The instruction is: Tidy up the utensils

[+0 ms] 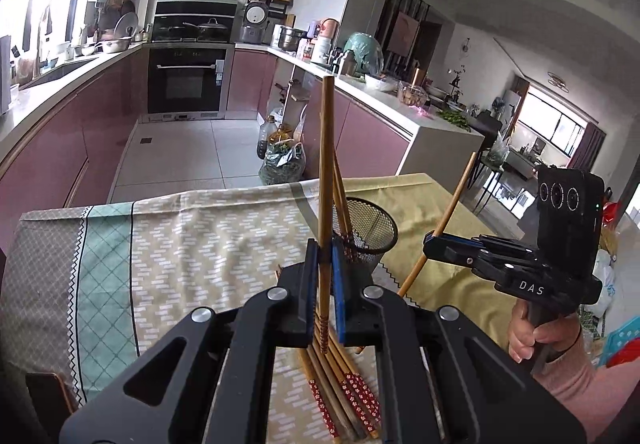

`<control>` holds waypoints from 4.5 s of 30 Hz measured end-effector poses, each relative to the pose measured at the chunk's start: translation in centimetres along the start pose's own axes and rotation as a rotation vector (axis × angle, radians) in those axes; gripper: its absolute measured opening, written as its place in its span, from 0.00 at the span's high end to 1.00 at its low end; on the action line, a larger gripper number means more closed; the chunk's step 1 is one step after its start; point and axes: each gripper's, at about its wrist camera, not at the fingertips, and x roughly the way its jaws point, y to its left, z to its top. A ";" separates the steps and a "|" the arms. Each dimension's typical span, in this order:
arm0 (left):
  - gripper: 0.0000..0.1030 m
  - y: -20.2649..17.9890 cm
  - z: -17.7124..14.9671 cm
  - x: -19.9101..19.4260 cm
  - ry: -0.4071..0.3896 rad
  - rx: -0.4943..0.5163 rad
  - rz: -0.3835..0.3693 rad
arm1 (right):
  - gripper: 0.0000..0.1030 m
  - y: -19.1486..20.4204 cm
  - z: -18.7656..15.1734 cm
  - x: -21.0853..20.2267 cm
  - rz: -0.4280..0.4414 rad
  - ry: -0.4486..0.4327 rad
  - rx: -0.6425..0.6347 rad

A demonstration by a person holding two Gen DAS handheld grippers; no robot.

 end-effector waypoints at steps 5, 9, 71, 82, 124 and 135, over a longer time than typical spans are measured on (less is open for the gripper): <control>0.93 -0.9 2.4 -0.2 -0.053 0.003 -0.032 | 0.95 0.2 2.1 -0.8 -0.018 -0.050 -0.040; 0.93 -1.8 4.5 0.1 -0.091 0.013 -0.043 | 0.95 0.1 4.0 -1.6 -0.039 -0.095 -0.069; 0.53 1.4 -2.4 7.8 0.120 0.075 0.169 | 0.55 0.2 0.3 2.6 -0.050 0.113 -0.105; 0.53 3.6 -8.5 8.8 0.258 0.040 0.189 | 0.55 0.5 -5.3 7.0 -0.071 0.274 -0.045; 0.53 2.1 -11.3 11.0 0.343 0.081 0.184 | 0.55 1.9 -8.6 10.0 -0.212 0.376 -0.126; 0.53 2.4 -11.4 11.5 0.352 0.086 0.199 | 0.57 2.4 -8.8 10.5 -0.243 0.377 -0.159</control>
